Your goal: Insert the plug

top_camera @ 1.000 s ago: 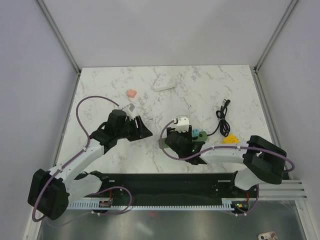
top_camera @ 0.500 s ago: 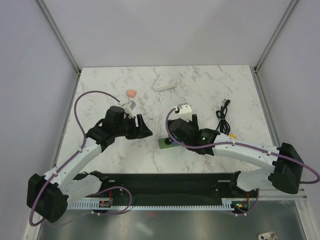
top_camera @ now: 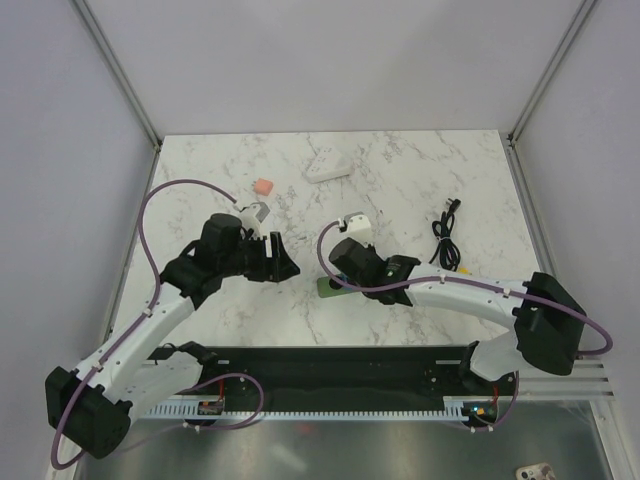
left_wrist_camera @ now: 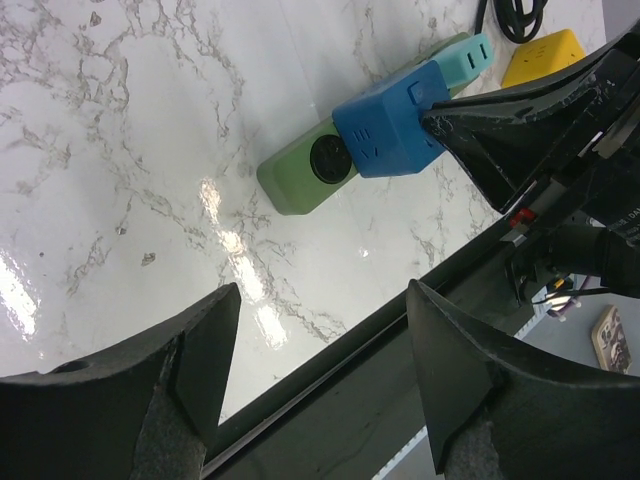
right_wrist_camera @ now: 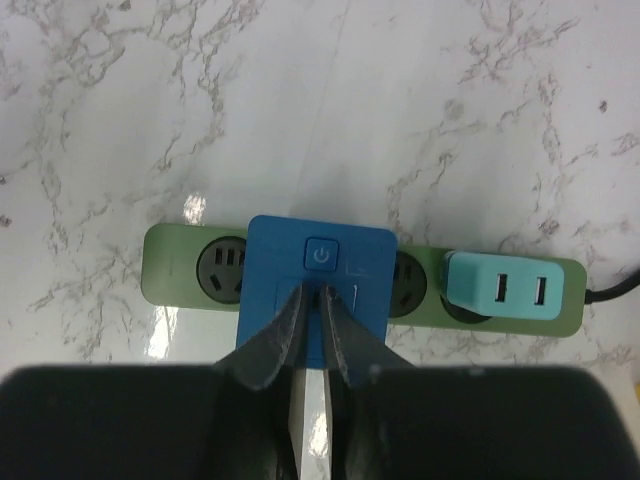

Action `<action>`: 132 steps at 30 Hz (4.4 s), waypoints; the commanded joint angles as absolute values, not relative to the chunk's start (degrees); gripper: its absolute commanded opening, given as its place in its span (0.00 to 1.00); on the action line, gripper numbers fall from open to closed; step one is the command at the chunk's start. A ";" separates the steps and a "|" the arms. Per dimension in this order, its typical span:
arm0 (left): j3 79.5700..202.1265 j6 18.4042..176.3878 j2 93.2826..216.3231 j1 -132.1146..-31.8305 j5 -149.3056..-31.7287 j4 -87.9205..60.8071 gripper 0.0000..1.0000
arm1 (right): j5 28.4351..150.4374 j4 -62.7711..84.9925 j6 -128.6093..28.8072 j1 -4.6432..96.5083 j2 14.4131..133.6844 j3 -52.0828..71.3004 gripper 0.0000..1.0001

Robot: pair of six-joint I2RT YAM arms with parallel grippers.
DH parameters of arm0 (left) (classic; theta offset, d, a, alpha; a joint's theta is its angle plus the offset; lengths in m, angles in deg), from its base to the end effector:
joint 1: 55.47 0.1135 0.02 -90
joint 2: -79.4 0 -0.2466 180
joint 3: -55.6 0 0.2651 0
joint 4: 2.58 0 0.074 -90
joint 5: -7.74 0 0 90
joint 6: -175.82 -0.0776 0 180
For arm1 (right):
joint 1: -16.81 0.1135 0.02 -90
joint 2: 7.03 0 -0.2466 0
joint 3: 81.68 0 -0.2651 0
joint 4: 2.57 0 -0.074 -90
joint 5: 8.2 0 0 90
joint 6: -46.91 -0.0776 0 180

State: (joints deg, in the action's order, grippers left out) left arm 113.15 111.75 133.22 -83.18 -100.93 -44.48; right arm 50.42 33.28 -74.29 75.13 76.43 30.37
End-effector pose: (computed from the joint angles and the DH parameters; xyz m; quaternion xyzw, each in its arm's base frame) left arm 0.2141 -0.1405 0.2386 0.0847 0.8863 -0.3248 0.3190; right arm 0.2103 0.2638 0.1781 -0.1260 0.9042 0.0431 0.4059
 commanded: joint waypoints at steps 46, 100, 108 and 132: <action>136.43 126.15 183.10 -100.38 -99.40 -25.59 0.02 | 53.67 48.75 -75.43 68.75 34.10 35.94 0.98; 120.71 105.41 138.46 -93.00 -82.43 -46.86 0.92 | 79.08 -15.50 -103.37 39.92 132.09 -12.31 0.72; 121.06 106.12 138.64 -92.48 -80.15 -46.60 0.91 | 80.12 -19.45 -109.10 39.75 137.37 -13.90 0.38; 120.10 105.15 131.69 -87.55 -80.77 -45.02 0.87 | 95.42 -30.70 -110.93 48.79 102.22 36.72 0.06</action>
